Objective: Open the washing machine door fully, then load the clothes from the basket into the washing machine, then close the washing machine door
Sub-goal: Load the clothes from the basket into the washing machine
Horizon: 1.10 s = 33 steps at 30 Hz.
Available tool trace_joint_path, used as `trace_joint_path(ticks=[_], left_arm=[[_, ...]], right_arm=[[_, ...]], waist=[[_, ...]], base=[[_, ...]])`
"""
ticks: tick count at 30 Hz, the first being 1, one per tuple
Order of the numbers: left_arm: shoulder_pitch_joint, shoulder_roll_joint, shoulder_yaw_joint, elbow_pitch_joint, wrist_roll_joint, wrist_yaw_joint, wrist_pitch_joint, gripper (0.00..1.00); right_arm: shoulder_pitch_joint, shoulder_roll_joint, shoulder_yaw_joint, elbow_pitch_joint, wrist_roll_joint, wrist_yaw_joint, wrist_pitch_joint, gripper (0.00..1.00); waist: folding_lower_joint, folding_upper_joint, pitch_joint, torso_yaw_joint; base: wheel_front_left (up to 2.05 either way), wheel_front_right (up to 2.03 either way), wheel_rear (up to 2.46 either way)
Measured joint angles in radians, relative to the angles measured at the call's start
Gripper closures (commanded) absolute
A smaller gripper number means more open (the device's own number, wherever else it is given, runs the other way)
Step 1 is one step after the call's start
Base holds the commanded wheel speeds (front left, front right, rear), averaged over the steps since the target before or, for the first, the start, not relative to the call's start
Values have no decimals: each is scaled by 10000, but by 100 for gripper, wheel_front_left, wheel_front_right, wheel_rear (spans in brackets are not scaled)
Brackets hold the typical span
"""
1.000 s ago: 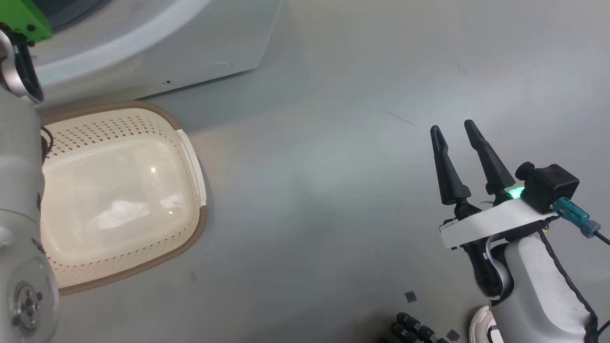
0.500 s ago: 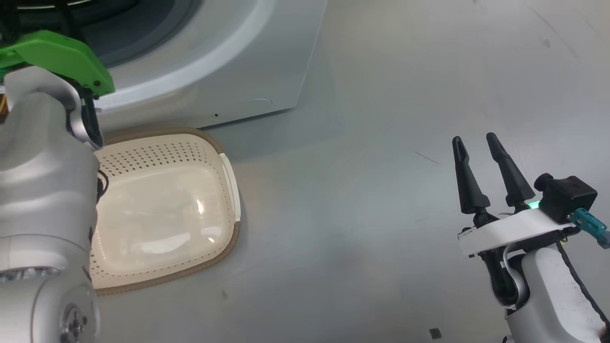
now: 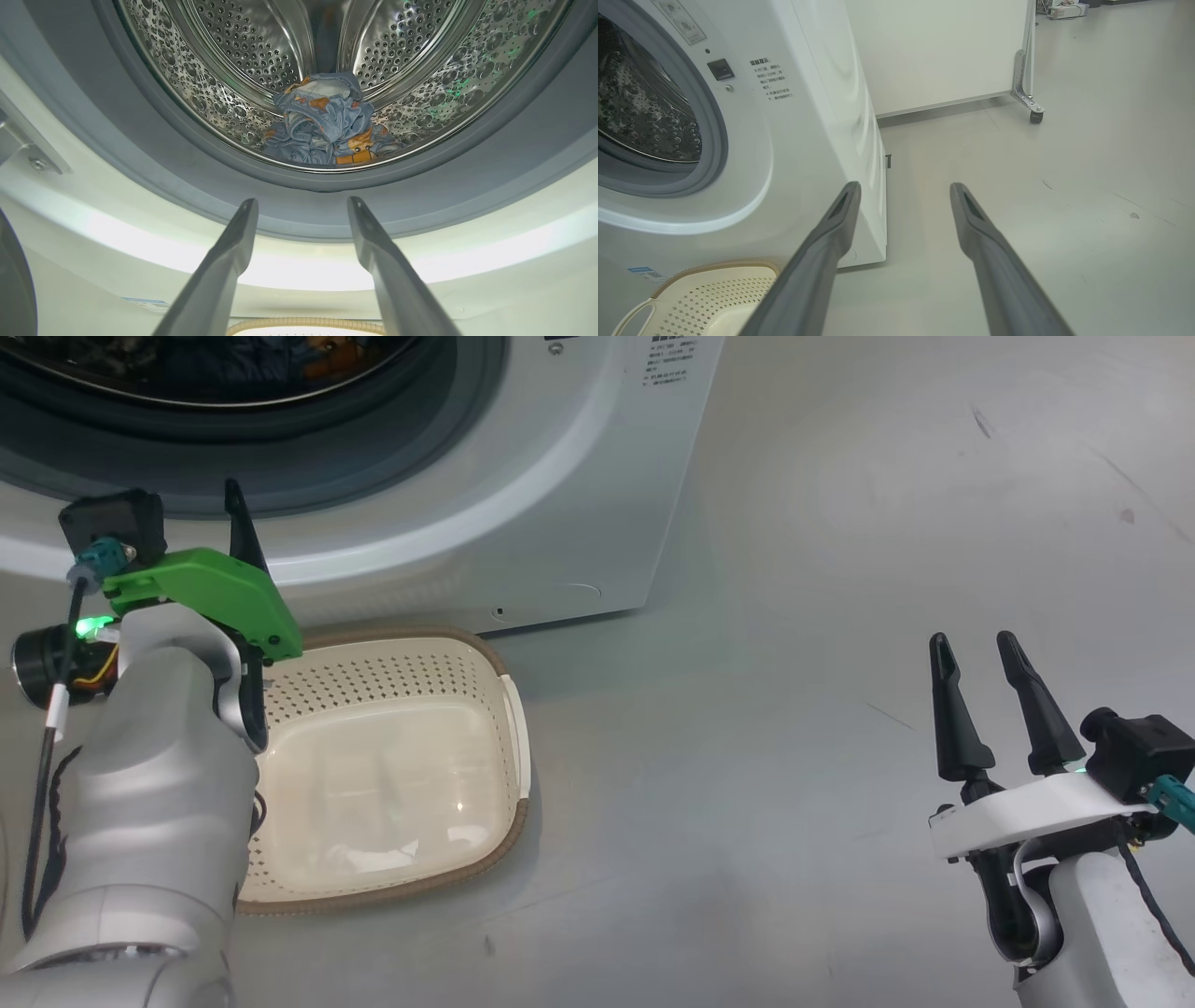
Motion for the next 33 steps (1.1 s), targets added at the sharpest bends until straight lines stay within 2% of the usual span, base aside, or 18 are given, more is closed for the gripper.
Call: trace_joint_path(ticks=[16,33], left_arm=[[2094,-67,-82,-1478,-385,-290,0,0],[4617,-92,-309,-2934,-1580,-554,0,0]], right_arm=[[698,-27,-171,-4,-86,0,0,0],[1281,-75,-203,-17,-178,0,0,0]], waist=[[0,1,-1142,596],[0,0,-2084,855]], base=[[0,0,0],[0,0,0]])
